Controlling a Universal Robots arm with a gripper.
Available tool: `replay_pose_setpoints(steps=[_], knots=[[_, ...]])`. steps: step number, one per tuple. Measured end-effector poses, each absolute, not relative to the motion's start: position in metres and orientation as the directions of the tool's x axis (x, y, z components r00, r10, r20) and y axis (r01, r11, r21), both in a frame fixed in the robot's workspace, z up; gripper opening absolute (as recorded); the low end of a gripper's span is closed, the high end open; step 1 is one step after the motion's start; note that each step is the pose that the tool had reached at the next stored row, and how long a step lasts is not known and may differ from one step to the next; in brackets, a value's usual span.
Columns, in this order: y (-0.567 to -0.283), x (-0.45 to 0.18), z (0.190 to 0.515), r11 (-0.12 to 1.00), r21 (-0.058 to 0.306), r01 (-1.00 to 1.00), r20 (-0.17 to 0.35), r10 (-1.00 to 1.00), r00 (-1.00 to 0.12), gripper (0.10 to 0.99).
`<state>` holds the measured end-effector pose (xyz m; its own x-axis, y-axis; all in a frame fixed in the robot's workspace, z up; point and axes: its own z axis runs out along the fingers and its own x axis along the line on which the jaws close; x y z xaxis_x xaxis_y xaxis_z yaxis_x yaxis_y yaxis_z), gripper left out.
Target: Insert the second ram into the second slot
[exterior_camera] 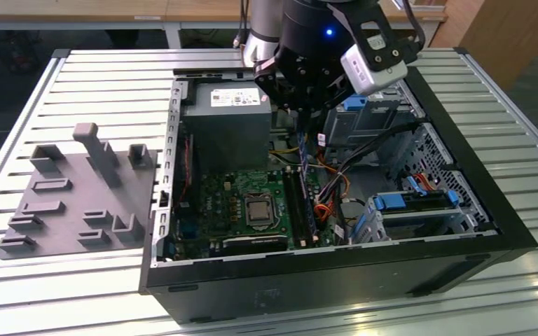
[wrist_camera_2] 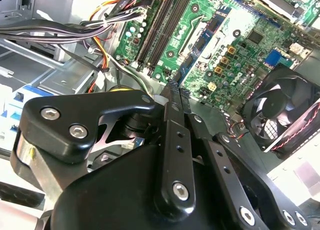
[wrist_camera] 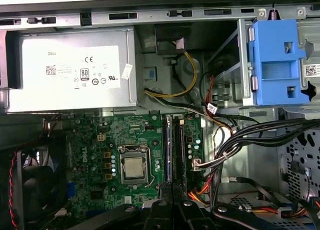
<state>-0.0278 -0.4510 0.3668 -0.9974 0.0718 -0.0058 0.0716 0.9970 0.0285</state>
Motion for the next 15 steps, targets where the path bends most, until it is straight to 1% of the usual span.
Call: replay_pose_setpoints(steps=[15], knots=[[-0.4510,-0.0277,0.3633,0.997,0.029,0.072,-0.006,0.072,-0.997,0.114]])
